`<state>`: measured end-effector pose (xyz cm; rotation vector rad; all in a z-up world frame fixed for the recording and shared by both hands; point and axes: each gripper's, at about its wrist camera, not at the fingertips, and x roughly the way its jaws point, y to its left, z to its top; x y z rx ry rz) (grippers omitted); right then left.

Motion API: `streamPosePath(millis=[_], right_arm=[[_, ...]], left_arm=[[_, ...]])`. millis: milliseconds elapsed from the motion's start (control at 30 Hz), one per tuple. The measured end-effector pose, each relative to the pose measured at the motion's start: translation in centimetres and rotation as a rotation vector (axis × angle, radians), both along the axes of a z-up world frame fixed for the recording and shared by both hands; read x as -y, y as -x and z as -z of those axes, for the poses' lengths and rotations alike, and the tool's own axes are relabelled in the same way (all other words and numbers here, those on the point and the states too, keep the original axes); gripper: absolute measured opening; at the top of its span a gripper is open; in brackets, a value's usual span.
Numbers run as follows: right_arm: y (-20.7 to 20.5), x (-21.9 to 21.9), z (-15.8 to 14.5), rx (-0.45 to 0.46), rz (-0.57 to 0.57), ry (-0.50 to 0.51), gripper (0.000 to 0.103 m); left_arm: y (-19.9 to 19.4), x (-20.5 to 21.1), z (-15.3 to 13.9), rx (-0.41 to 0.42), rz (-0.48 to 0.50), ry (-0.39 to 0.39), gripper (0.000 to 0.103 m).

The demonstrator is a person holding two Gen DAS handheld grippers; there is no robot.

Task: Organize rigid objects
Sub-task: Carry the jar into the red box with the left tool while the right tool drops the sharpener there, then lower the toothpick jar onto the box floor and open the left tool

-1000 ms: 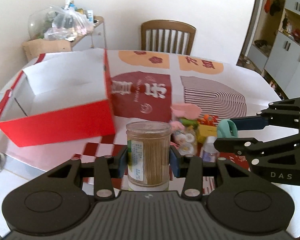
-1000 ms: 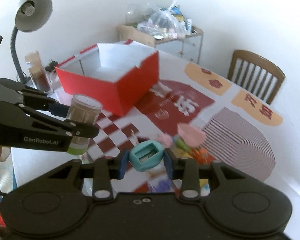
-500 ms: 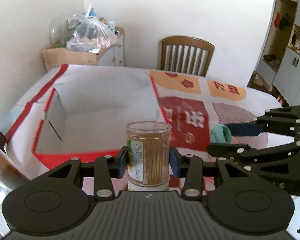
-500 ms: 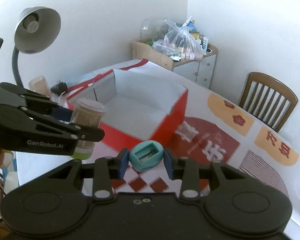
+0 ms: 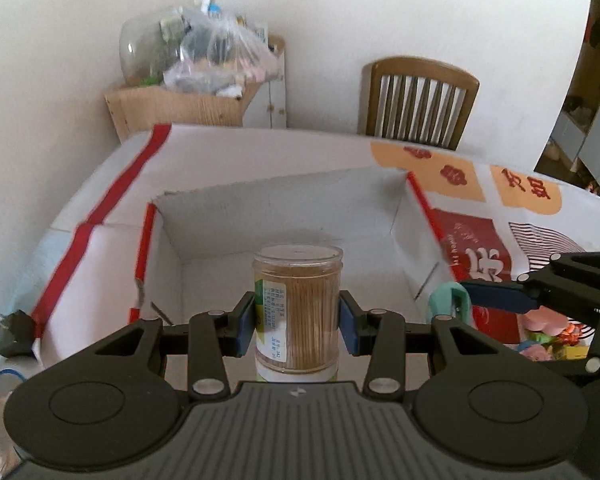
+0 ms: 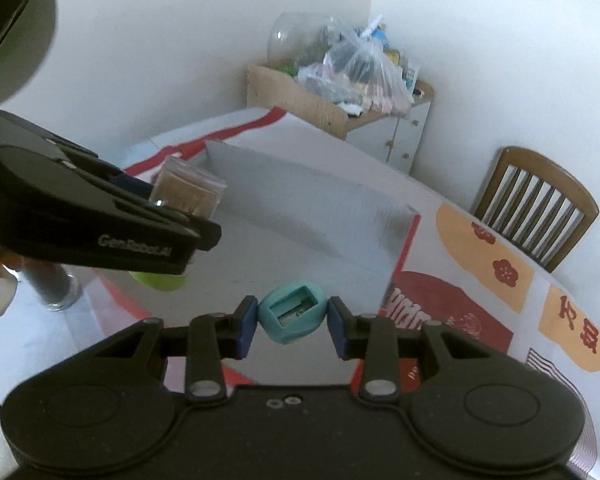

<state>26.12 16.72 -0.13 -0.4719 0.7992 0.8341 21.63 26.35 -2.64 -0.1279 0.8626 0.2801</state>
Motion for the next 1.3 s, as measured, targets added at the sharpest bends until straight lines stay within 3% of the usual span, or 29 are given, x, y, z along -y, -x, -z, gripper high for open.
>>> streamPosePath(millis=[267,867,1033,1300], right_arm=[[-2.2,-2.8,3.3,-0.062,0.041,0.063,0.037],[-4.8,-6.7,8.2,-0.229,0.043,0.237,0.037],[-4.9,-7.1,8.8,-0.253,0.058,0.258,0.037],[-5.4,-7.1,8.5,-0.261,0.071,0.235,0.045]], left_arm=[[-4.1,-2.9,3.8,-0.106,0.014,-0.011,0.042],[-9.2,-4.0,10.5,-0.366,0.12,0.016,0.042],[-9.6,-4.4,11.2,-0.401,0.12,0.05,0.042],[-9.5,-4.6,10.8,-0.377,0.13,0.087,0.042]])
